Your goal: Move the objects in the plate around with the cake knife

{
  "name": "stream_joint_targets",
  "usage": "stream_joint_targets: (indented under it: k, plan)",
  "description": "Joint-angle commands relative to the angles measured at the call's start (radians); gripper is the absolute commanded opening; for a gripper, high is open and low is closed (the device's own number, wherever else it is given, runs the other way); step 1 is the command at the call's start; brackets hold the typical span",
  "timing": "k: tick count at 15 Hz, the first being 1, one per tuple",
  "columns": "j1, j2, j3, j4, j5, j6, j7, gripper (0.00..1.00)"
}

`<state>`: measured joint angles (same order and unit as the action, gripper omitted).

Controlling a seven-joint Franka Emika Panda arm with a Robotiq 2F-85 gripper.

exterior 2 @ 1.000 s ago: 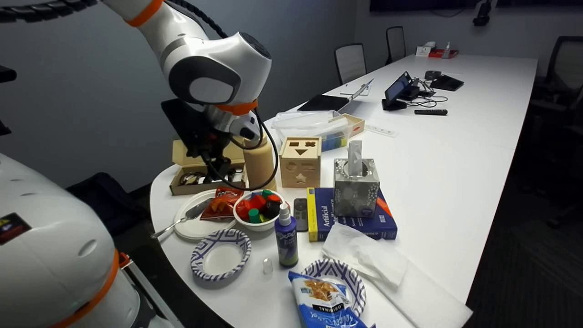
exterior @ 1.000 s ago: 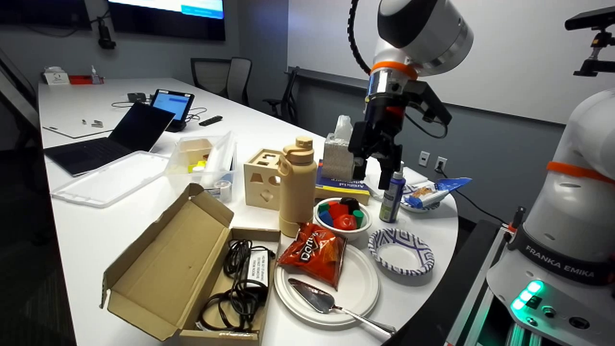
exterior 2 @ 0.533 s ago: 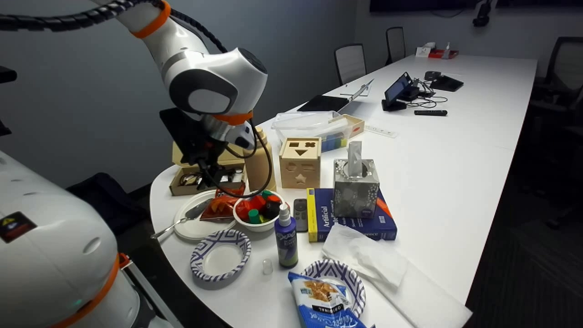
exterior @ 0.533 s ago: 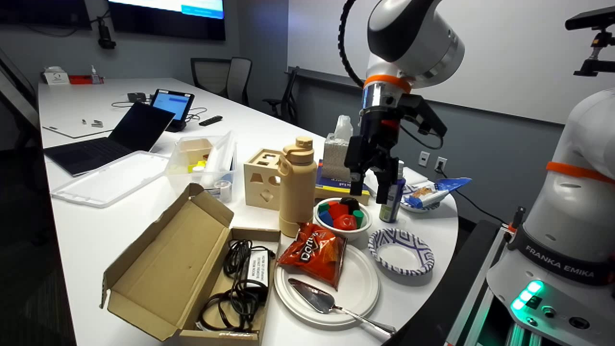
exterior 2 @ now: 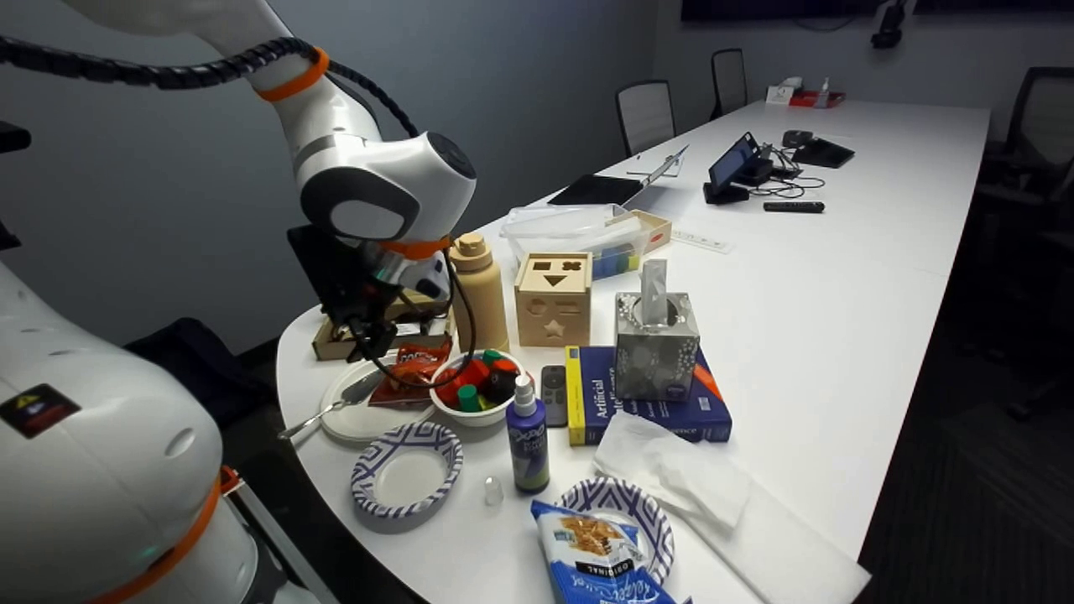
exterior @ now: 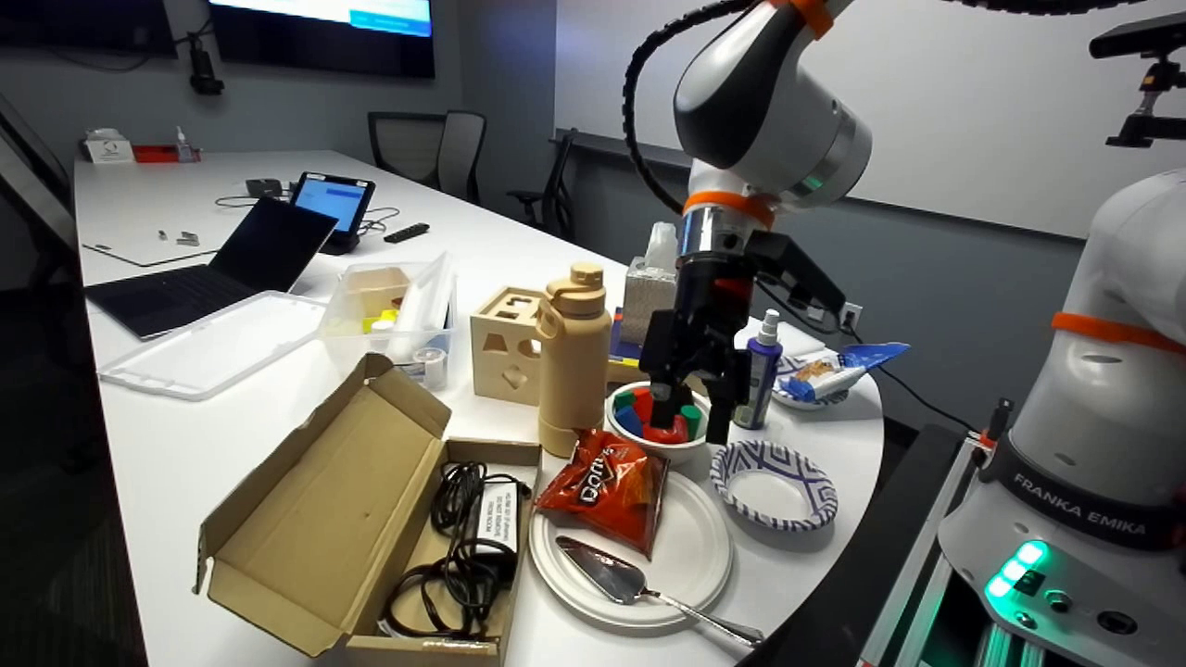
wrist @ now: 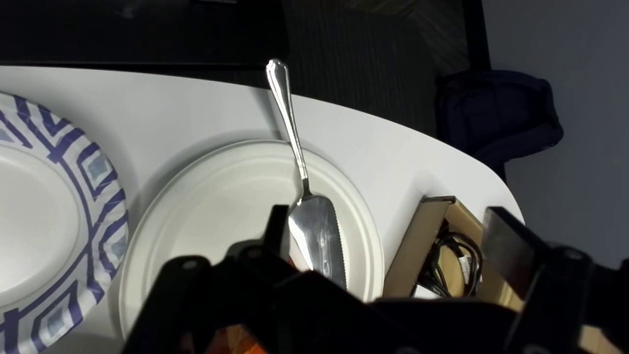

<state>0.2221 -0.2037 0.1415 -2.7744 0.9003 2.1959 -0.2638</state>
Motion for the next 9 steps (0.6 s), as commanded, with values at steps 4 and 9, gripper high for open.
stream_joint_targets:
  k: [4, 9]
  plan:
    - [0.012, 0.175, 0.046, 0.000, 0.139, 0.089, -0.113, 1.00]
    - [0.011, 0.272, 0.080, 0.001, 0.249, 0.089, -0.187, 1.00]
